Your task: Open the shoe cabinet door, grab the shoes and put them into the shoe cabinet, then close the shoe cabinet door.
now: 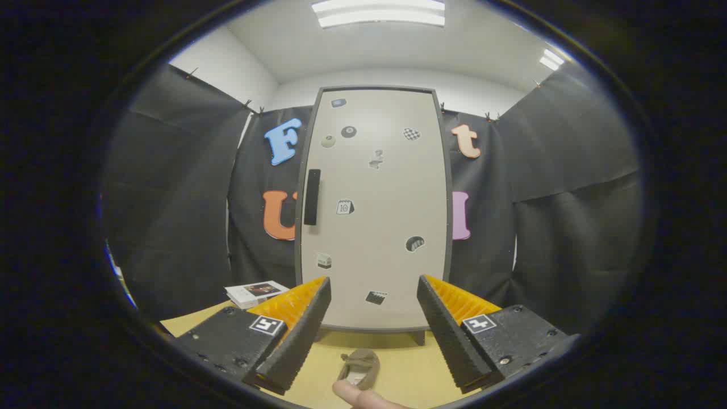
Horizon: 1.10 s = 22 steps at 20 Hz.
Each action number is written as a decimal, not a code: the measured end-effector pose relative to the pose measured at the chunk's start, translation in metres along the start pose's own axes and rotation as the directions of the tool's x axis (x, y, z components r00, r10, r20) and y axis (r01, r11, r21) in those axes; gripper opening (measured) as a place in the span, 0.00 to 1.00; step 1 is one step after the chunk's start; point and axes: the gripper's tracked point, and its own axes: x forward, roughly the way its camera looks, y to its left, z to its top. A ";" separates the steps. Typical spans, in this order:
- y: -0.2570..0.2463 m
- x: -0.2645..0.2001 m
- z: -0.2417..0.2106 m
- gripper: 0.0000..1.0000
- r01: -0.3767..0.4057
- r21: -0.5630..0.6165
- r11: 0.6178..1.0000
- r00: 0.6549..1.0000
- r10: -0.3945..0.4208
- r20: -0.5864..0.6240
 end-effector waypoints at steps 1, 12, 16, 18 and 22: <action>0.001 0.000 -0.001 0.99 -0.001 -0.001 1.000 1.000 0.001 0.000; 0.019 0.000 -0.009 0.99 -0.010 0.017 1.000 1.000 0.011 -0.018; 0.039 0.013 0.002 0.99 -0.058 0.021 0.998 0.998 0.058 0.016; 0.048 0.029 0.008 0.99 -0.081 0.008 0.997 0.997 0.081 0.018; 0.063 0.083 0.037 0.99 -0.108 0.010 0.994 0.994 0.108 0.032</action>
